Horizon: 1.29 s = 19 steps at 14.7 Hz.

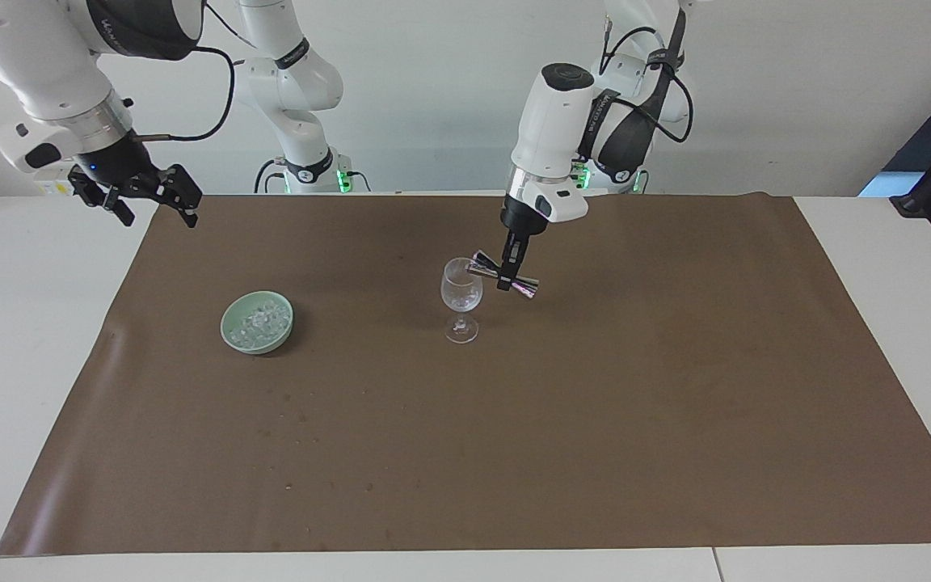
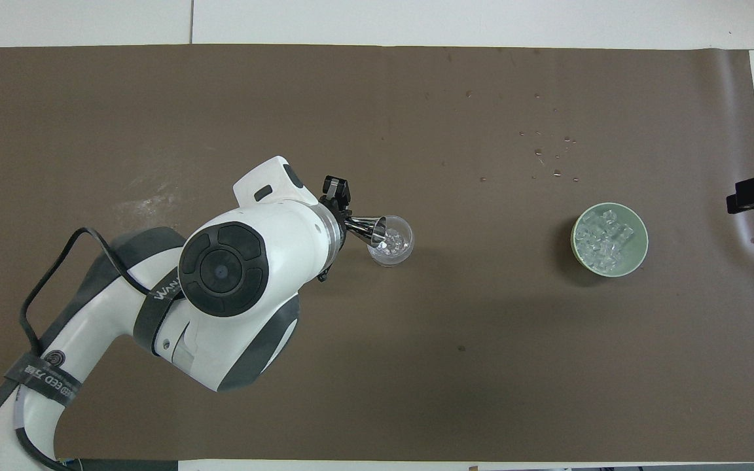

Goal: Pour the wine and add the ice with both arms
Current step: 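Tilt the jigger with the left gripper to pour into the clear cup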

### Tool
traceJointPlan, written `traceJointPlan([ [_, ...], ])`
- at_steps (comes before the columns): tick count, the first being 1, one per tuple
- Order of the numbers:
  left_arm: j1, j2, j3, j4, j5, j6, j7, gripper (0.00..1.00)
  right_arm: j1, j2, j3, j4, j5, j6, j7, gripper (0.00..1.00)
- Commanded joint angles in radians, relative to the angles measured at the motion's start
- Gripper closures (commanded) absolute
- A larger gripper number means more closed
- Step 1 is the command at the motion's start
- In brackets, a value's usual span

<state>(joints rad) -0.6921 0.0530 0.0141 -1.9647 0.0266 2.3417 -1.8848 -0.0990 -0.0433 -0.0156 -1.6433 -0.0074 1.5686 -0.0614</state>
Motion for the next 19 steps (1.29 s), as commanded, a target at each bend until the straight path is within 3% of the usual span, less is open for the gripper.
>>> traceJointPlan([
  [1,-0.024,0.011,0.010,0.058,0.068,-0.077,-0.023,1.00,-0.011,-0.021,0.006,-0.023,0.009,0.005,-0.023,0.00],
  [10,-0.043,0.025,-0.006,0.079,0.257,-0.084,-0.023,1.00,-0.011,-0.021,0.006,-0.023,0.009,0.005,-0.023,0.00],
  [19,-0.069,0.025,-0.016,0.081,0.303,-0.070,-0.025,1.00,-0.015,-0.021,0.005,-0.023,0.009,0.005,-0.023,0.00],
])
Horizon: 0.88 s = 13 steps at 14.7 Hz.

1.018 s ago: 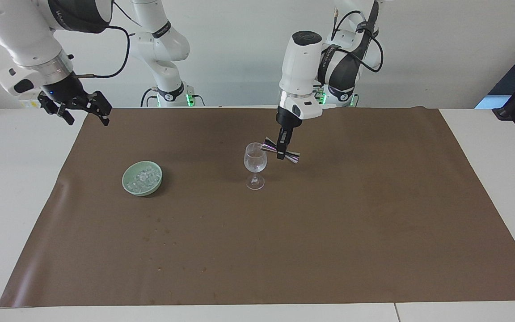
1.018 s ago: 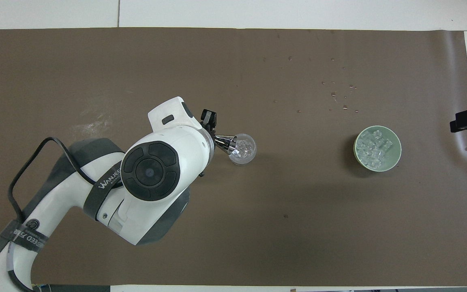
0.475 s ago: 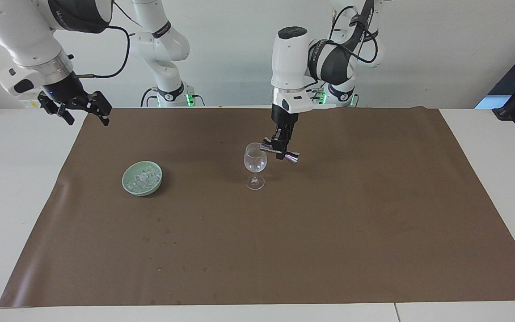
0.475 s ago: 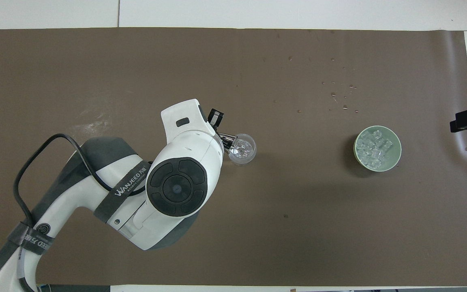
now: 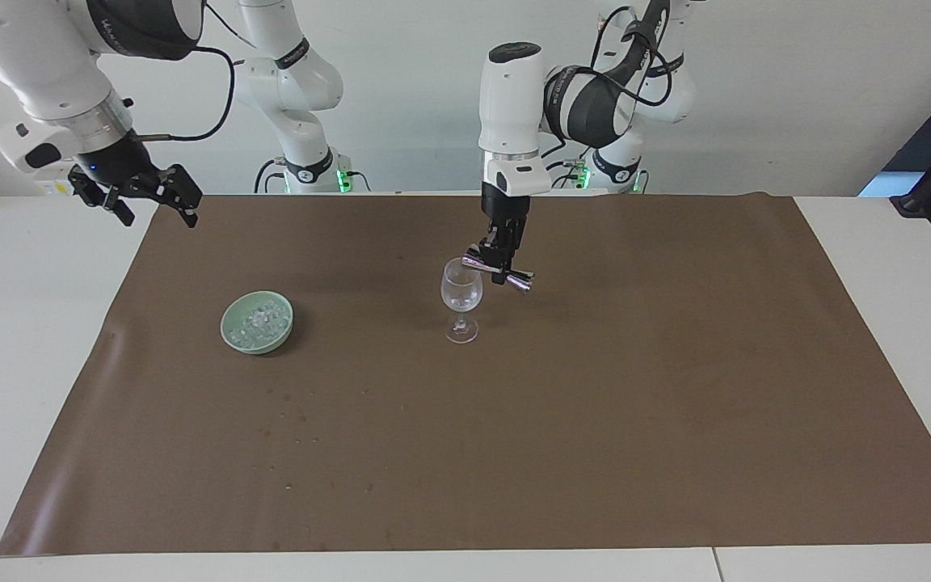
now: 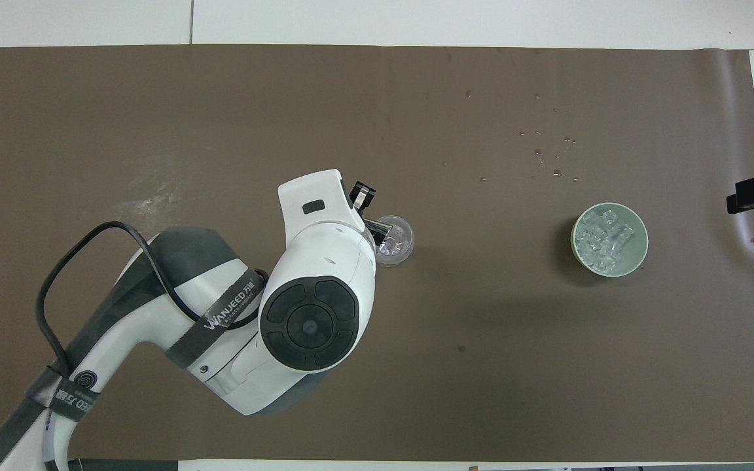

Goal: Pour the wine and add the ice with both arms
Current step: 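Tilt the jigger with the left gripper to pour into the clear cup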

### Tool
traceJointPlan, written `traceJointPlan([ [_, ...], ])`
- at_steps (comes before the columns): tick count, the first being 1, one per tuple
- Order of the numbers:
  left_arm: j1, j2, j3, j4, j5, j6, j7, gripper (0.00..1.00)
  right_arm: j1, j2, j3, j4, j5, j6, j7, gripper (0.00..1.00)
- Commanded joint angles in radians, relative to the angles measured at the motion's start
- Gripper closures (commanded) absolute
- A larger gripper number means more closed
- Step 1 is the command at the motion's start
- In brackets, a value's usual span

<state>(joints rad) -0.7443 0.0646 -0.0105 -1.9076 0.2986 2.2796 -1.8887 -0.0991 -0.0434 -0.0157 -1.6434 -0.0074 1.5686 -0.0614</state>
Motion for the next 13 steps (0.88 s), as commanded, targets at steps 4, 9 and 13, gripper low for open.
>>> traceJointPlan([
  [4,-0.021,0.014,0.004,0.024,0.073,-0.005,-0.021,1.00,-0.017,-0.021,0.005,-0.023,0.009,-0.009,-0.026,0.00],
  [9,-0.018,0.014,0.004,0.028,0.068,-0.003,-0.053,1.00,-0.008,-0.061,0.006,-0.107,0.009,0.017,-0.024,0.00],
  [13,-0.003,0.014,0.003,0.024,-0.007,-0.002,-0.090,1.00,-0.007,-0.151,0.006,-0.336,0.009,0.190,-0.026,0.00],
])
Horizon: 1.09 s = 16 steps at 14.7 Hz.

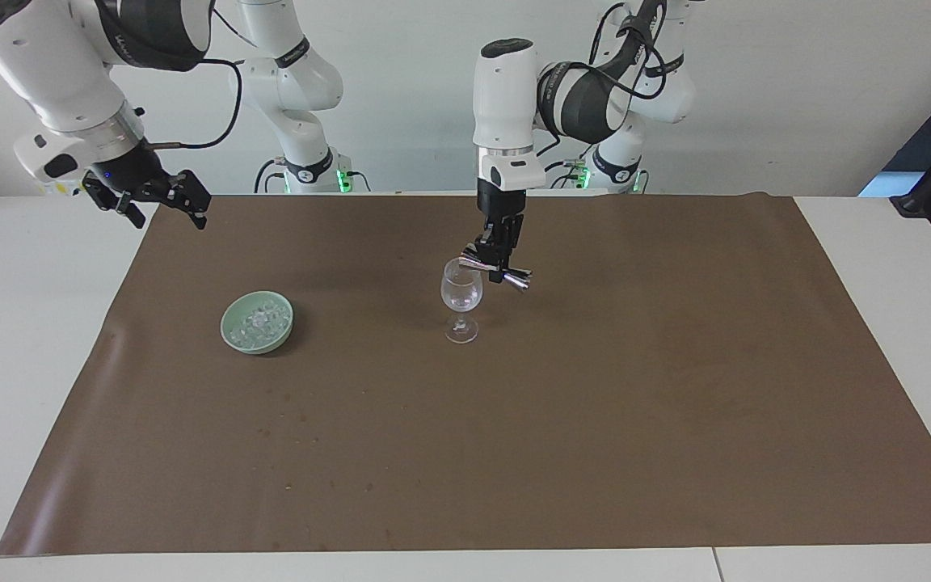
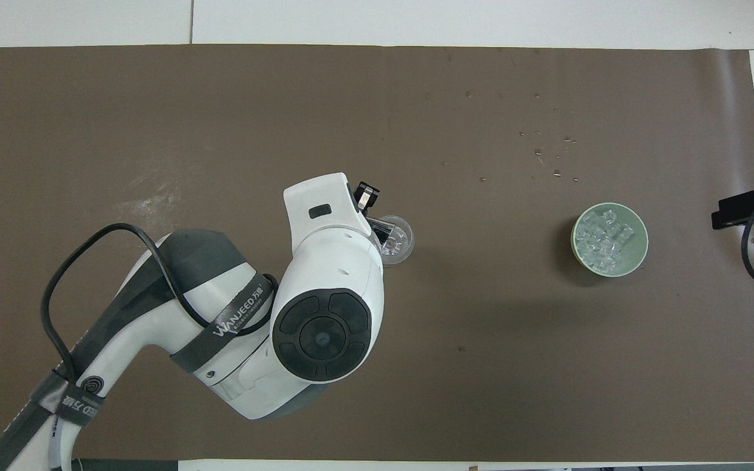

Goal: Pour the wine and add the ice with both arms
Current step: 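Carry the jigger back with the left gripper while the right gripper grasps the tin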

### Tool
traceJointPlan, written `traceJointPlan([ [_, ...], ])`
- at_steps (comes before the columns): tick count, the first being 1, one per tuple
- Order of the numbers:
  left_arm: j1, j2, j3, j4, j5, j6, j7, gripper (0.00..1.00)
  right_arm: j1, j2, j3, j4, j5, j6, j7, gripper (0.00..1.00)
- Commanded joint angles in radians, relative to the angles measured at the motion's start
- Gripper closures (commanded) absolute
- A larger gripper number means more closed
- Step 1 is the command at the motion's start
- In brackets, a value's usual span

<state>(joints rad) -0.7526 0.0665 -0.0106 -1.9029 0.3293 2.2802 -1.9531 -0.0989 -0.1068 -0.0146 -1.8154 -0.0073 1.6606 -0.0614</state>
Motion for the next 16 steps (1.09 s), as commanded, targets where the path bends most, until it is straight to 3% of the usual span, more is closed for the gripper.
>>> traceJointPlan([
  [1,0.012,0.012,0.006,0.018,-0.080,0.007,-0.023,1.00,-0.005,-0.096,0.005,-0.207,0.009,0.134,-0.026,0.00],
  [4,0.058,0.010,0.004,0.012,-0.195,0.027,-0.010,1.00,0.010,-0.071,0.007,-0.267,0.009,0.198,-0.028,0.00],
  [7,0.120,0.013,0.004,0.002,-0.346,0.057,0.037,1.00,0.037,-0.004,0.007,-0.343,0.009,0.370,-0.029,0.02],
  [11,0.214,0.012,0.004,-0.022,-0.620,0.048,0.250,1.00,0.071,0.105,0.007,-0.375,0.009,0.557,-0.020,0.14],
  [16,0.387,-0.017,0.004,-0.096,-0.918,0.001,0.555,1.00,0.077,0.110,0.007,-0.476,0.009,0.666,-0.017,0.21],
])
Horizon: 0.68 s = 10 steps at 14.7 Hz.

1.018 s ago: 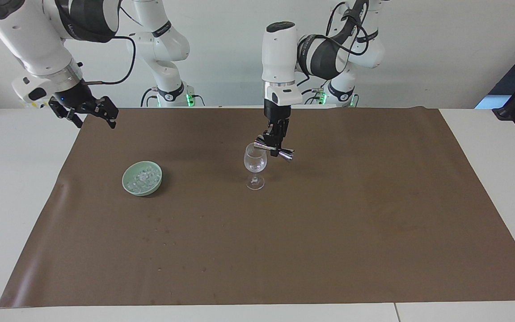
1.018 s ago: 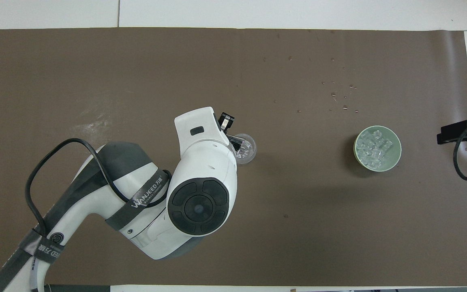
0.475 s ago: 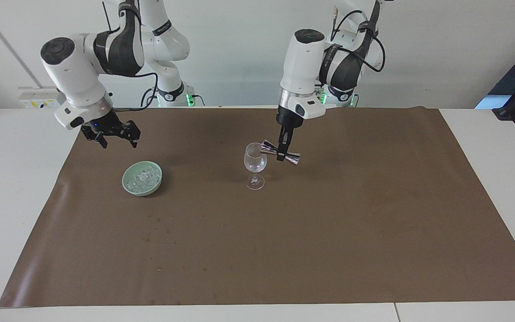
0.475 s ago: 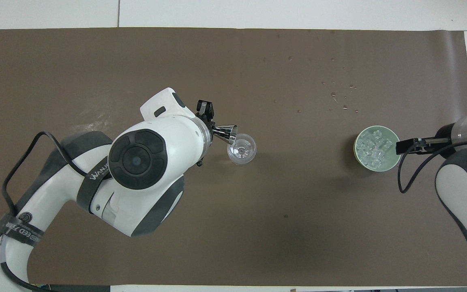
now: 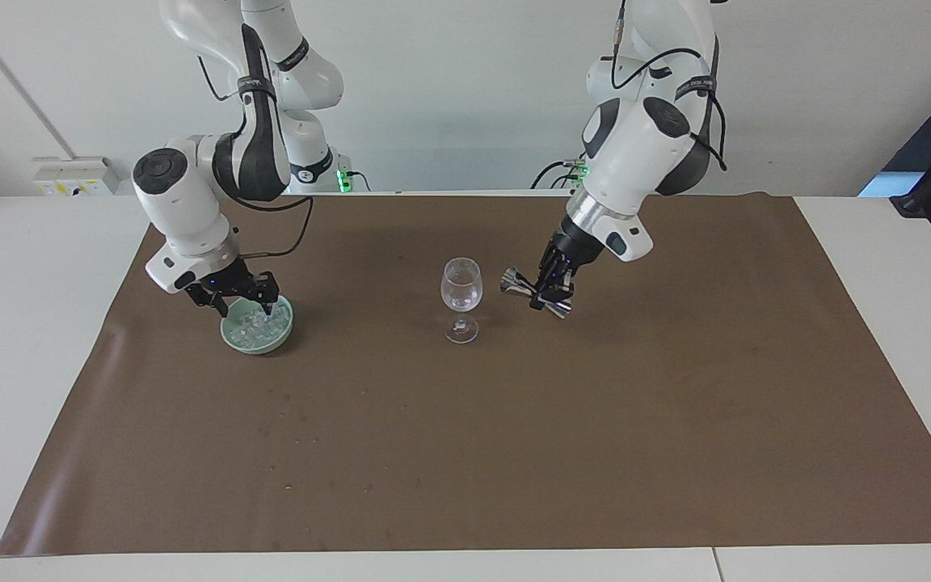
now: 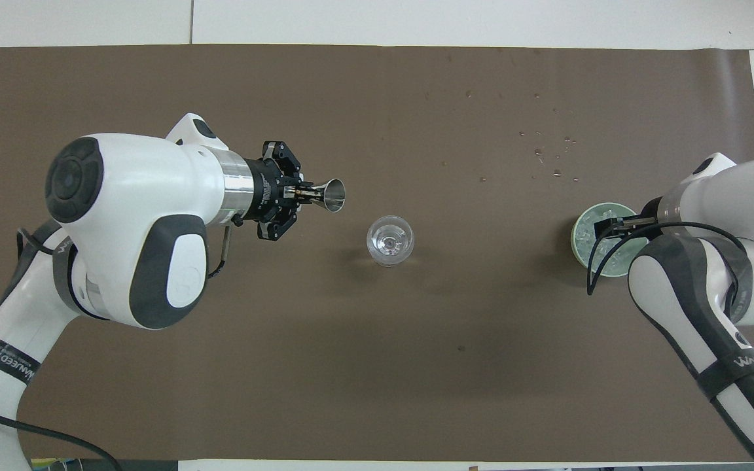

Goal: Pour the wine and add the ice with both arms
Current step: 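Carry the jigger back with the left gripper while the right gripper grasps the tin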

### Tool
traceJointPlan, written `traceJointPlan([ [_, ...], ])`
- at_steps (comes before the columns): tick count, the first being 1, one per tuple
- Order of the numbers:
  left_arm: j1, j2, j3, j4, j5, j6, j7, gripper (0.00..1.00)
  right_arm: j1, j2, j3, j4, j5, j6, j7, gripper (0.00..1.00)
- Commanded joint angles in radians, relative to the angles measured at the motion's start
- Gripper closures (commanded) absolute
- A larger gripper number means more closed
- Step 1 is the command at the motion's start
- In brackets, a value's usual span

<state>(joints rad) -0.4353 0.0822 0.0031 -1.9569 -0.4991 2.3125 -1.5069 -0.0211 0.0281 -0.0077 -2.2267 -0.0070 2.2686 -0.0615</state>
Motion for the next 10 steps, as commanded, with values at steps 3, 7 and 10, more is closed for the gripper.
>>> traceJointPlan([
  [3,0.220,-0.058,-0.009,-0.088,-0.261,-0.067,0.255,1.00,-0.014,-0.033,-0.001,-0.105,0.009,0.074,-0.024,0.22],
  [7,0.426,-0.024,-0.009,-0.097,-0.409,-0.166,0.436,1.00,-0.019,-0.037,0.000,-0.113,0.009,0.074,-0.018,0.31],
  [10,0.545,0.020,-0.009,-0.119,-0.535,-0.171,0.530,1.00,-0.020,-0.036,0.000,-0.114,0.009,0.083,-0.018,0.35],
])
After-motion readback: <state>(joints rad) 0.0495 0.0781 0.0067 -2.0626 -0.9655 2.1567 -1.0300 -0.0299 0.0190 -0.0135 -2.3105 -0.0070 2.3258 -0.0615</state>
